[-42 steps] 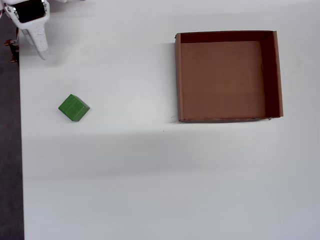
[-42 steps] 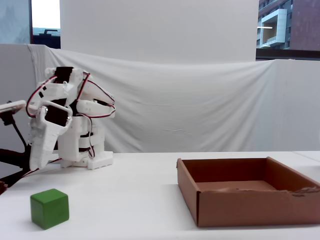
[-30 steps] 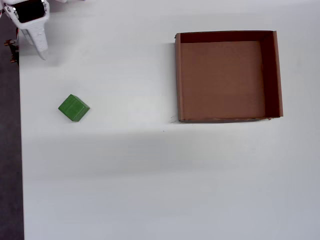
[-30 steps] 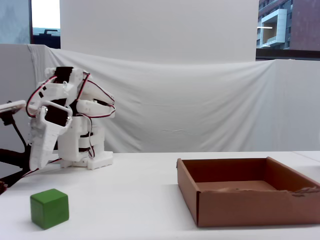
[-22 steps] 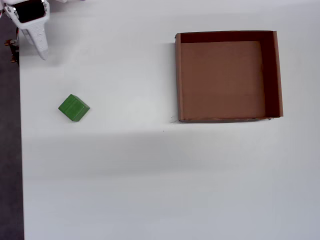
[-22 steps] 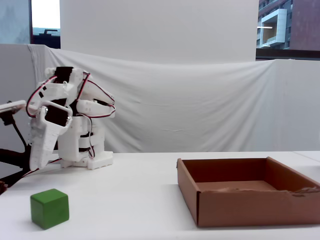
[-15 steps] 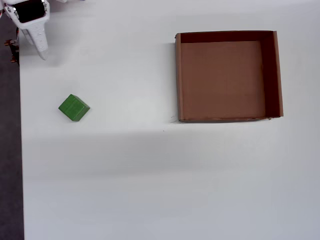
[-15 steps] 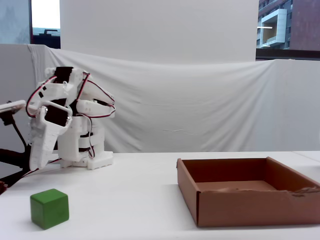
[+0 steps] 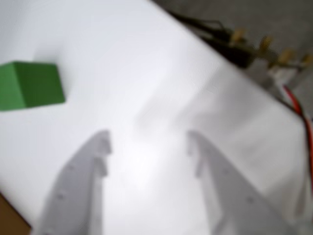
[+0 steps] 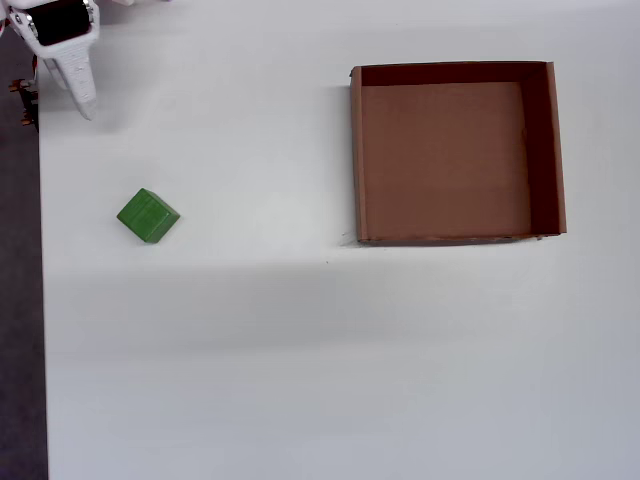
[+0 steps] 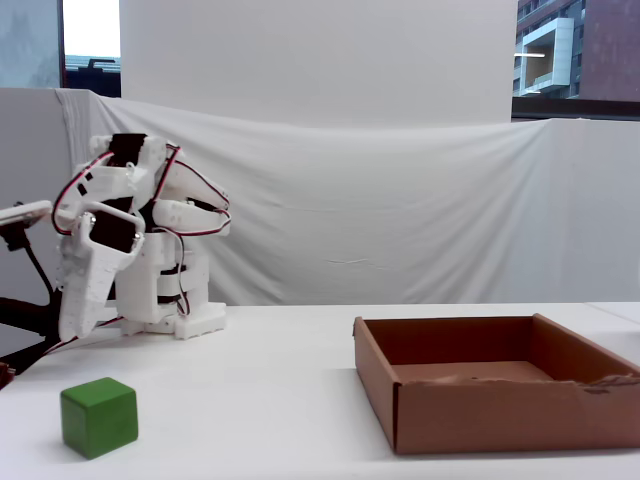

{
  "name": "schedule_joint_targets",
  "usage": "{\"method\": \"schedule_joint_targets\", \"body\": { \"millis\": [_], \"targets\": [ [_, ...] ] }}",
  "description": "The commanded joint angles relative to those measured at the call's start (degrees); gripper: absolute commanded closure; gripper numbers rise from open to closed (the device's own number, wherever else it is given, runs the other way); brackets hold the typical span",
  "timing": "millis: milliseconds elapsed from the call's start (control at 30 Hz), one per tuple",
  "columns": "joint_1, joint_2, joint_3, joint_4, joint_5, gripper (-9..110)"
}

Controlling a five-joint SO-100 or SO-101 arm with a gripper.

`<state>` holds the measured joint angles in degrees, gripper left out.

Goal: Grasp a green cube and put it in a box.

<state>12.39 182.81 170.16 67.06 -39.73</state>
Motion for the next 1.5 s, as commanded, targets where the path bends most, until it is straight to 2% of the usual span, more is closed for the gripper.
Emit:
{"method": "schedule_joint_targets", "body": {
  "millis": [0,300,600,1267,1467],
  "targets": [
    [-0.35,-0.35,0.0,0.18,-0.09,80],
    [-0.35,-0.35,0.0,0.62,-0.09,80],
    [-3.08,-1.05,-0.18,-4.66,-2.99,80],
    [-9.67,-15.82,-10.28,-6.68,-12.04,80],
    [-11.51,-22.85,-13.89,-10.46,-13.18,80]
  ]
}}
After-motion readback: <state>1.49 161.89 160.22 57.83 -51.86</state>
